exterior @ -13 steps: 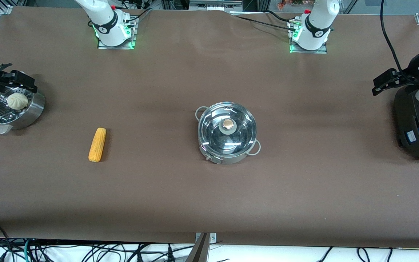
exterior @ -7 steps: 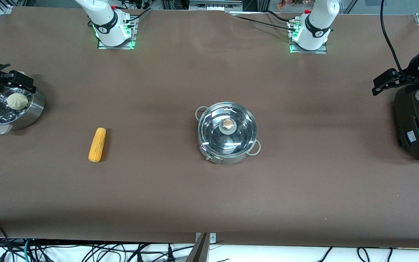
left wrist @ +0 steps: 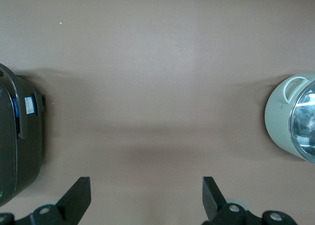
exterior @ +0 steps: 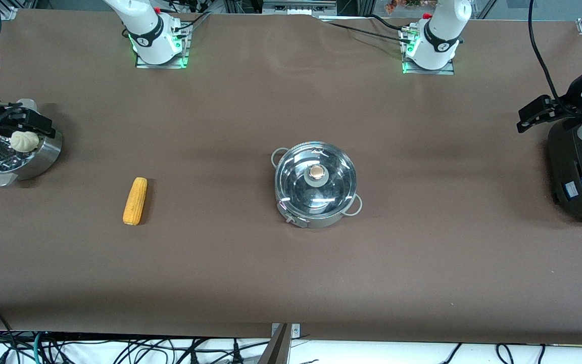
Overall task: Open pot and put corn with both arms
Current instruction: 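Reach the left gripper to the lid knob while the right gripper reaches the corn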
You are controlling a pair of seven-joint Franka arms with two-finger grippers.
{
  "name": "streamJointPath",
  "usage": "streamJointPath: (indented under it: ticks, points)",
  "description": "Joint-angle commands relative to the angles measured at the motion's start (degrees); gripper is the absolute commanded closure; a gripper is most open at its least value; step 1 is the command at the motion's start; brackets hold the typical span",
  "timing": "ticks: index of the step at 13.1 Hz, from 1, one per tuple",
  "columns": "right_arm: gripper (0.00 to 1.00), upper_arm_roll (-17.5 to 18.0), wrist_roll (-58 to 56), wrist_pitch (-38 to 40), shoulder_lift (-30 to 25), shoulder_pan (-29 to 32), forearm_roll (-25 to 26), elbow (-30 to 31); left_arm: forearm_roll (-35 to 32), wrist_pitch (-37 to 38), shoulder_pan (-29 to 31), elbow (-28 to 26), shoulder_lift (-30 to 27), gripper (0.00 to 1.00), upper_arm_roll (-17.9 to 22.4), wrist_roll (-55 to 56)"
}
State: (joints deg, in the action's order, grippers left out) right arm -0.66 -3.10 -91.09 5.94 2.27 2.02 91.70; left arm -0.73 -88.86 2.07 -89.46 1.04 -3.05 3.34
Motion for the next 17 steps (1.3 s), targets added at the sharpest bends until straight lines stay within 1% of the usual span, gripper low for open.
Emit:
streamJointPath:
  ticks: [1, 3, 6, 8, 9, 11, 13, 15, 17]
  points:
    - [0.0, 0.3, 0.0, -0.4, 2.7, 0.5, 0.1, -1.3, -0.6, 1.5, -0.9, 2.0, 0.8, 0.0, -0.1, -0.6]
    - [0.0, 0.3, 0.1, -2.7, 4.7, 0.5, 0.0, -1.3, -0.6, 1.6, -3.3, 2.0, 1.5, 0.0, -0.6, -0.6]
    - [0.0, 0.3, 0.2, -4.9, 6.5, 0.5, 0.2, -1.3, -0.7, 2.1, -9.7, 2.1, 3.6, 0.0, -0.6, -0.1]
    - [0.0, 0.3, 0.3, -7.4, 8.7, 0.6, 0.0, -1.3, -0.4, 1.8, -12.6, 2.3, 5.6, 0.0, -0.7, -0.1]
    - [0.0, 0.3, 0.4, -8.9, 10.0, 0.5, -0.7, -1.2, -0.4, 1.6, -14.7, 3.8, 7.2, 0.0, -0.8, 0.0]
    - [0.0, 0.3, 0.9, -12.4, 13.4, 0.5, -4.1, -0.7, -0.4, 1.6, -19.0, 9.7, 12.7, 0.0, -0.8, 0.6]
    - [0.0, 0.4, 0.9, -17.2, 16.7, 0.2, -4.6, 0.1, -0.3, 1.6, -23.0, 15.7, 18.7, 0.0, -0.8, 5.6]
    - [0.0, 0.7, 2.6, -26.4, 20.1, 0.0, -4.6, 4.3, 0.6, -0.1, -26.3, 20.2, 24.2, 0.0, -0.9, 12.6]
    - [0.0, 0.7, 4.6, -33.4, 20.5, -1.3, -4.6, 8.9, 2.8, -4.2, -28.6, 21.3, 27.8, 0.0, -0.8, 16.9]
